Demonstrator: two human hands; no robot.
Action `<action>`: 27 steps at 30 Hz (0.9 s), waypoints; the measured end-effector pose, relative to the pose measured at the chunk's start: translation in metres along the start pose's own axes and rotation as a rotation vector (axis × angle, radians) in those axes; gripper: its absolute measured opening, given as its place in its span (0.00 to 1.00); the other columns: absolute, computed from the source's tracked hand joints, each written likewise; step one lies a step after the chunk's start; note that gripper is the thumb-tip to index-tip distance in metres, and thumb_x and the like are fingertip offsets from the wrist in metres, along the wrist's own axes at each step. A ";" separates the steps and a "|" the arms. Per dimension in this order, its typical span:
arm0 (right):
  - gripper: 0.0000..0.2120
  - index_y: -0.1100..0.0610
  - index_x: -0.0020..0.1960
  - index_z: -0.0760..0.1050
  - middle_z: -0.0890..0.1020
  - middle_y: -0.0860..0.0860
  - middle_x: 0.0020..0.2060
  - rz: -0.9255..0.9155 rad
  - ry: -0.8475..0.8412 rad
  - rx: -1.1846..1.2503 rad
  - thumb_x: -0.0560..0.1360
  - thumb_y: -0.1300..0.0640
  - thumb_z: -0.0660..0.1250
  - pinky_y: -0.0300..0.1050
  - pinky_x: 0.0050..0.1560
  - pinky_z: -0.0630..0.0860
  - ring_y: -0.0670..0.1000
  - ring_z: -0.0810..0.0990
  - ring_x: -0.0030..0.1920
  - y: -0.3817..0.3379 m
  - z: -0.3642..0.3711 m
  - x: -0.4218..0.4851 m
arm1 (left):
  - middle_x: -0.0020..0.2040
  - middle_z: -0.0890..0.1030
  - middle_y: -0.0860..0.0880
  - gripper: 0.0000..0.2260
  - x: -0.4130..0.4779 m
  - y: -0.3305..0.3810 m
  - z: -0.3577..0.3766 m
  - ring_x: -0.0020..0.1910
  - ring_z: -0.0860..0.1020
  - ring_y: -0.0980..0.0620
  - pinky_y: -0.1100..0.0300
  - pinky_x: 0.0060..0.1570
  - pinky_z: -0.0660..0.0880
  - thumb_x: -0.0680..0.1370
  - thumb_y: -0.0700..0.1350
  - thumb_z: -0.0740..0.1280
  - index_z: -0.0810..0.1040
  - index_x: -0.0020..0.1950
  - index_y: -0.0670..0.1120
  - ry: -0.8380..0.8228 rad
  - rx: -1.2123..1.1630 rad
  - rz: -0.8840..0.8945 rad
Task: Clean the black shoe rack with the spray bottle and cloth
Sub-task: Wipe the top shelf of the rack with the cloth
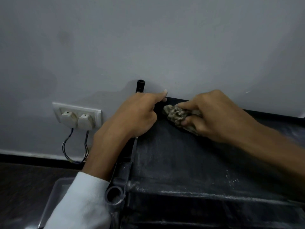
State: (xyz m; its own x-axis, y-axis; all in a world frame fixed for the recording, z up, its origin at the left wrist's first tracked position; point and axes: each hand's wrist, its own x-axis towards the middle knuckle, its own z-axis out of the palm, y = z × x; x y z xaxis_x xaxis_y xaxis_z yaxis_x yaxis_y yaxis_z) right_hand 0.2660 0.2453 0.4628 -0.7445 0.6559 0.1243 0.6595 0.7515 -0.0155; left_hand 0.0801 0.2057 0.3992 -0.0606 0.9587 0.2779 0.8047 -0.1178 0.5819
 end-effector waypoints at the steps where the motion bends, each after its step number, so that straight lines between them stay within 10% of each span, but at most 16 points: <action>1: 0.13 0.44 0.58 0.82 0.84 0.46 0.39 -0.006 0.001 0.027 0.75 0.56 0.69 0.42 0.42 0.73 0.46 0.79 0.39 -0.004 0.001 0.003 | 0.71 0.74 0.55 0.31 0.000 0.000 0.000 0.71 0.69 0.52 0.58 0.70 0.65 0.76 0.30 0.58 0.65 0.77 0.50 0.008 -0.002 0.001; 12: 0.25 0.42 0.54 0.84 0.83 0.35 0.48 -0.190 0.037 0.196 0.65 0.66 0.76 0.33 0.45 0.78 0.36 0.82 0.46 0.005 0.005 -0.055 | 0.66 0.78 0.56 0.34 -0.002 0.001 0.000 0.69 0.70 0.56 0.58 0.70 0.66 0.74 0.28 0.56 0.67 0.76 0.53 0.009 -0.071 -0.047; 19: 0.18 0.51 0.55 0.84 0.87 0.53 0.44 -0.106 0.155 0.065 0.69 0.66 0.72 0.54 0.43 0.81 0.57 0.84 0.43 0.009 0.016 -0.002 | 0.68 0.77 0.55 0.34 -0.003 0.003 -0.002 0.63 0.73 0.49 0.61 0.63 0.68 0.73 0.29 0.57 0.67 0.76 0.52 0.002 -0.029 -0.044; 27: 0.22 0.45 0.57 0.83 0.87 0.42 0.45 -0.131 0.014 0.202 0.69 0.66 0.71 0.44 0.46 0.82 0.41 0.84 0.44 -0.019 0.011 -0.026 | 0.68 0.76 0.58 0.36 -0.001 0.000 -0.003 0.67 0.72 0.53 0.57 0.69 0.68 0.70 0.27 0.55 0.69 0.75 0.51 0.023 -0.096 -0.050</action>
State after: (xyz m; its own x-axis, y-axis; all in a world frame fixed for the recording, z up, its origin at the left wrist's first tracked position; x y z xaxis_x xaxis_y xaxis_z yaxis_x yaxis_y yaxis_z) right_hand 0.2715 0.2150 0.4495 -0.8200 0.5517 0.1522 0.5221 0.8301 -0.1958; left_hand 0.0787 0.2036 0.4010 -0.1138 0.9581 0.2628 0.7402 -0.0947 0.6656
